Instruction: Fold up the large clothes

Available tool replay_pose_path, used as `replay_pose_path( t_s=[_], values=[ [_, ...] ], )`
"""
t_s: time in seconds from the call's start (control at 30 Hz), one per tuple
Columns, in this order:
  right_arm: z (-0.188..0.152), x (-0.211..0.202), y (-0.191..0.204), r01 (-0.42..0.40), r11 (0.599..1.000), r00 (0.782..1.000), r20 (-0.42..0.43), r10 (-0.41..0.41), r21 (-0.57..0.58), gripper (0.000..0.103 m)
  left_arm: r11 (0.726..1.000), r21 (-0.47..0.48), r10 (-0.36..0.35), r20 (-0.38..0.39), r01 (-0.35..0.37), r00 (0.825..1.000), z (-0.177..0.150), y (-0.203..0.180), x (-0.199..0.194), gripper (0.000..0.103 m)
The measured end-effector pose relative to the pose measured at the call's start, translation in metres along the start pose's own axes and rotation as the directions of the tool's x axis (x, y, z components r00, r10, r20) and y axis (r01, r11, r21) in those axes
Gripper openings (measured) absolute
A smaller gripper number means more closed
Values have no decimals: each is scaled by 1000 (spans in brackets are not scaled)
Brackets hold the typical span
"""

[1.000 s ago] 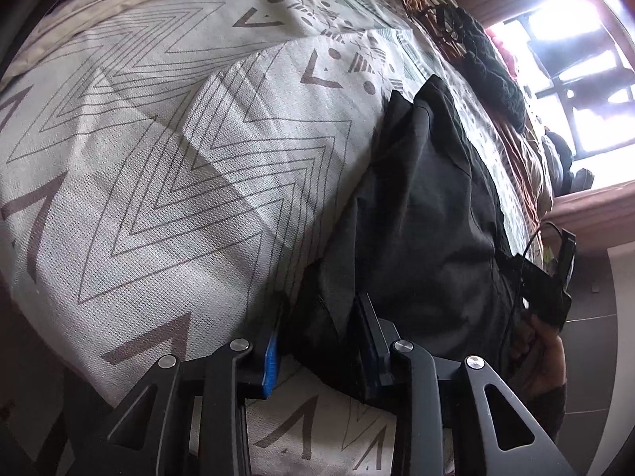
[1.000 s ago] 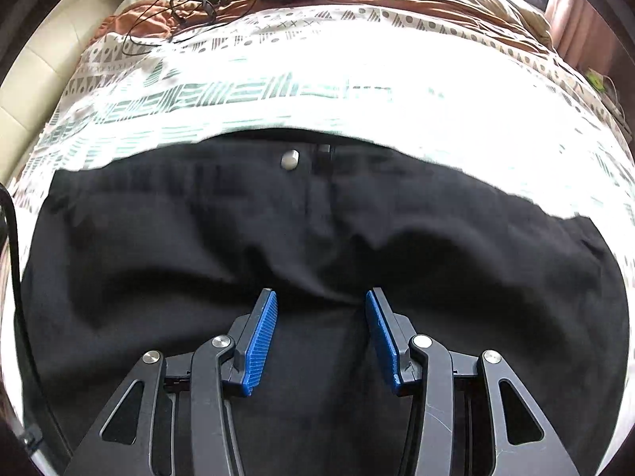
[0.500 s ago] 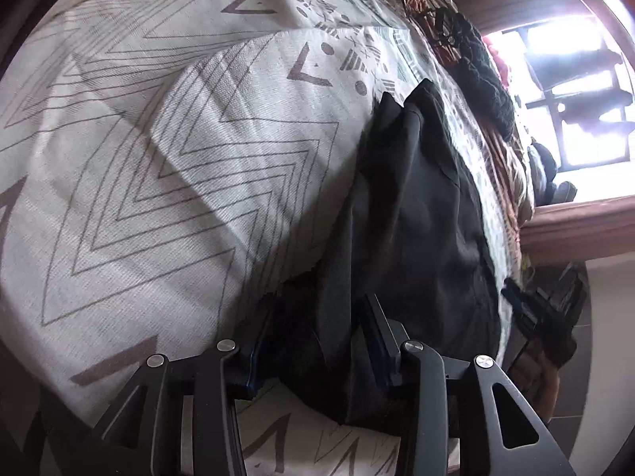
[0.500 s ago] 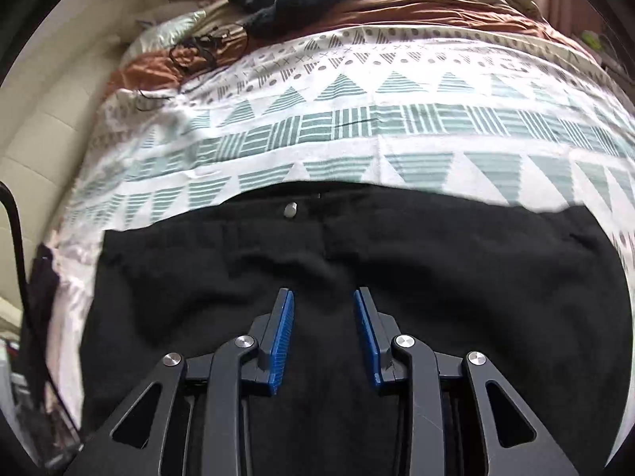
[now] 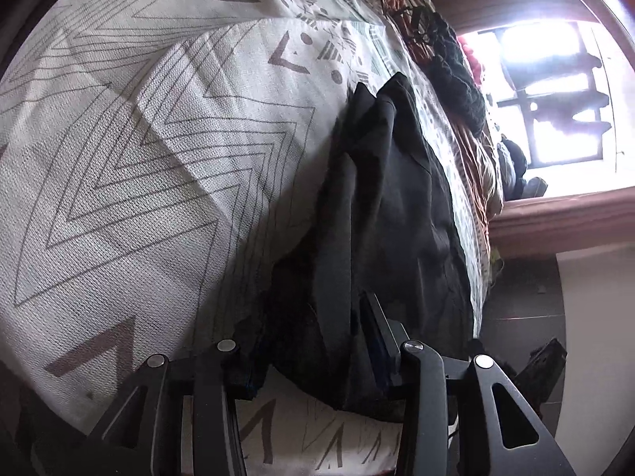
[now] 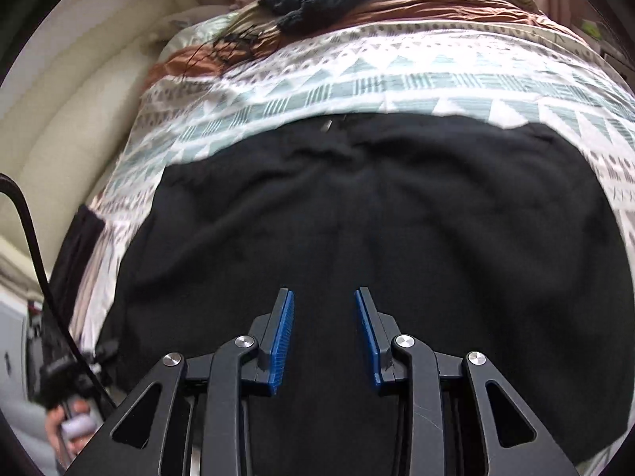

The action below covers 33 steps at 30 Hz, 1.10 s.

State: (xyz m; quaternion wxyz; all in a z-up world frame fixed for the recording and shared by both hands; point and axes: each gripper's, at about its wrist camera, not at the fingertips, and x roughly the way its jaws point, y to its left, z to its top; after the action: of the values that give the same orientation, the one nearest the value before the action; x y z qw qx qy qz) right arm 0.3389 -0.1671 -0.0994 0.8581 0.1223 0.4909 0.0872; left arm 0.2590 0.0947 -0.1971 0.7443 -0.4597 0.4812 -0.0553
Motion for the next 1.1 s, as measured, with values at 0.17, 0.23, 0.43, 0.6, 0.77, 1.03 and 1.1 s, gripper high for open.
replay_pose_path(
  t_s=[0.17,0.23,0.43,0.6,0.77,1.03,1.1],
  values=[
    [-33,11,8,1,1000,999,-42,-2,-25,32,1000,-13,-16,25,16,1000,-2,-1,-4,23],
    [-43,11,8,-11,1000,998,-54,10,-14,32,1000,0,-24,36,24,999,-3,-4,-8,19],
    [-58,4,8,-17,1000,998,-64,17,8,32,998,38,-60,61,58,996,-2,-20,-19,17],
    [-71,5,11,3,1000,998,-62,-2,14,32,995,71,-81,72,76,994,0,-37,-26,16],
    [-87,18,17,53,998,996,-75,-54,-19,32,987,133,-98,89,85,991,-3,-64,-33,15],
    [-101,18,21,99,995,994,-35,-100,-25,32,965,222,-156,75,136,985,-7,-108,-39,13],
    [-105,20,19,97,995,995,-19,-98,-27,32,956,253,-169,69,146,983,-10,-124,-40,13]
  ],
)
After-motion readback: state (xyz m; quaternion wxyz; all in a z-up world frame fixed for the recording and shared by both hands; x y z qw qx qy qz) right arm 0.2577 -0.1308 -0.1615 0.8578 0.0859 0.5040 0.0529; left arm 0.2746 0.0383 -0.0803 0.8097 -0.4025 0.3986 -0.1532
